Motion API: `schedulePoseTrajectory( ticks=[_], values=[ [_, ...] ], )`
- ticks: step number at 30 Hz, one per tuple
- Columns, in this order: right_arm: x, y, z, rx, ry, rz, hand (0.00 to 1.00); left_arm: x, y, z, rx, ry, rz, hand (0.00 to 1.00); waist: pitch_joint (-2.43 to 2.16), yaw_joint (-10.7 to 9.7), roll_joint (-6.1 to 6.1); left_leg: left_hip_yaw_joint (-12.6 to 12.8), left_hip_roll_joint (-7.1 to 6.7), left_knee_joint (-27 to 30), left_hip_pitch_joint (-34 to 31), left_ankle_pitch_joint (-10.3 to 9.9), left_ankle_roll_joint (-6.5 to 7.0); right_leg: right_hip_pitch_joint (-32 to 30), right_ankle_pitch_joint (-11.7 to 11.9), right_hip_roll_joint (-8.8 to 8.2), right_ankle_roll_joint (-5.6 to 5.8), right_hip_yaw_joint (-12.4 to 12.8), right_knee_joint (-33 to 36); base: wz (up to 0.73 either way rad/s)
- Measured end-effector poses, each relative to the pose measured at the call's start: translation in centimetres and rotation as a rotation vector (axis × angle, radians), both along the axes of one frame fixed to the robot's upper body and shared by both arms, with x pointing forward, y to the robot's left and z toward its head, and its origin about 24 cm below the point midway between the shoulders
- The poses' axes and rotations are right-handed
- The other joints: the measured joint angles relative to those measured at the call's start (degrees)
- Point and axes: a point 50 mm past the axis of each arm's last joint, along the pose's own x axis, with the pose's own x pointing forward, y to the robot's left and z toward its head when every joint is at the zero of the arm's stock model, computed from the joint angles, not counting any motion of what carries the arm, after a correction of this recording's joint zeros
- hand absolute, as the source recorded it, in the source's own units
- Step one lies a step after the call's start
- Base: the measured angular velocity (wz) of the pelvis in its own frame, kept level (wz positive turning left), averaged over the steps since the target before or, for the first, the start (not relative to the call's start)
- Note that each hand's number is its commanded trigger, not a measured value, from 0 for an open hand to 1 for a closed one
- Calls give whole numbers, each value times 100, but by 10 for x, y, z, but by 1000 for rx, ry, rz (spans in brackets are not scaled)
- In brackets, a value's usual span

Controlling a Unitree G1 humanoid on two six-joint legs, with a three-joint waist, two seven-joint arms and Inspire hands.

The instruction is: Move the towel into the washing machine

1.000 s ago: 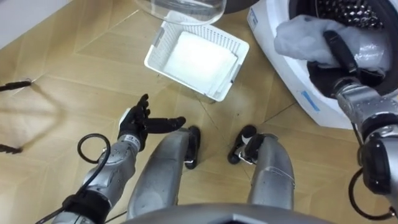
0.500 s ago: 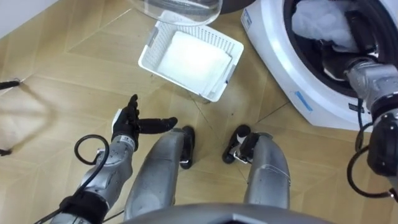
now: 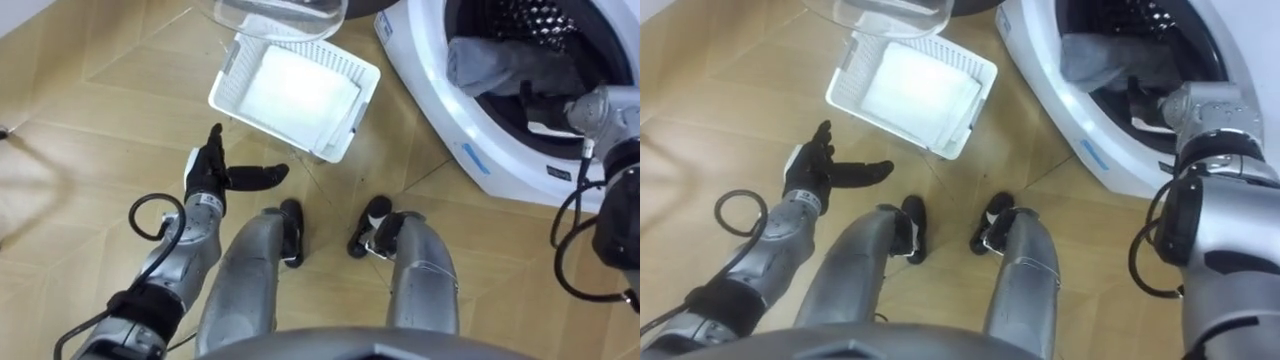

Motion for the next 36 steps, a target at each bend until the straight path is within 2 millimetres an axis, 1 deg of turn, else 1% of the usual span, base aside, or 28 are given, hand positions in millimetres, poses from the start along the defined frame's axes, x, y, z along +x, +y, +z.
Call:
schedulePoseTrajectory(
  ticks=[2,4,6,7,8,9,12,16,20,22,25,27,29,31,33,34,36],
  values=[
    [-1,-1,0,13,12,-28,0,0,-1,0,-2,0,0,0,-1,6,35,10,21,-18,0,1,5,24,16,31,23,-3,-33,0],
    [-2,-2,1,19,21,-50,0,2,-1,1,-3,-7,-3,0,3,14,68,109,74,-39,19,-5,22,50,25,44,32,-36,-49,0],
    [-3,-4,0,17,36,-73,0,4,-4,3,-10,-13,-8,0,12,26,133,139,99,-90,76,-3,35,120,36,56,38,-64,-139,0],
    [-3,-4,0,17,39,-76,0,5,-5,3,-12,-15,-10,0,9,34,146,142,100,-105,94,-3,35,136,39,59,40,-68,-139,0],
    [-4,-4,-1,17,41,-81,0,7,-6,4,-15,-18,-17,0,25,45,177,149,100,-141,156,-2,36,196,43,58,42,-90,-151,0],
    [-6,-5,-2,20,44,-90,0,9,-7,4,-21,-17,-26,0,30,76,213,156,100,-188,242,-1,37,275,49,65,44,-97,-226,-4],
    [-8,-6,-4,16,48,-101,0,13,-10,3,-32,-15,-42,0,24,148,279,235,92,-370,453,18,42,411,72,66,47,-82,-328,-10],
    [-9,-7,-5,14,50,-108,0,17,-12,4,-39,-20,-57,0,19,148,304,282,63,-500,548,39,42,438,84,67,66,-31,-351,-6],
    [-13,-5,-13,11,69,-120,0,20,-15,-1,-42,4,-65,0,17,151,318,293,62,-602,739,62,32,625,97,90,91,-50,-480,-1],
    [-16,-3,-17,-3,75,-111,0,19,-13,-3,-42,12,-69,0,20,148,332,300,73,-675,832,68,24,727,108,133,110,-61,-583,-6],
    [-25,-2,-30,-32,100,-101,0,15,-9,-9,-36,40,-65,0,22,154,336,305,79,-870,1074,92,8,979,130,185,140,-96,-769,-1],
    [-36,-1,-43,-50,128,-92,0,9,-5,-17,-29,82,-65,0,21,202,337,322,101,-1053,1352,107,-16,1233,170,290,185,-45,-980,-11],
    [-43,-2,-50,-74,148,-77,0,6,-2,-21,-16,103,-69,0,17,261,344,335,121,-1162,1496,117,-33,1386,210,365,204,-13,-1139,-13],
    [-52,-2,-59,-102,162,-56,0,3,4,-24,29,117,-93,0,13,293,351,328,152,-1222,1623,121,-40,1556,248,439,225,-37,-1299,-7],
    [-64,2,-73,-105,157,-33,0,-5,16,-31,66,162,-100,0,9,287,361,318,194,-1379,1845,136,-64,1841,328,555,253,-67,-1604,-8],
    [-67,3,-77,-108,157,-28,0,-8,19,-33,71,177,-101,0,8,285,365,311,196,-1439,1918,142,-75,1927,346,577,262,-84,-1684,-4],
    [-88,2,-93,-157,199,27,0,-22,29,-40,112,224,-120,0,-13,264,402,266,203,-1642,2231,158,-100,2301,401,664,312,-147,-1996,2]
  ],
)
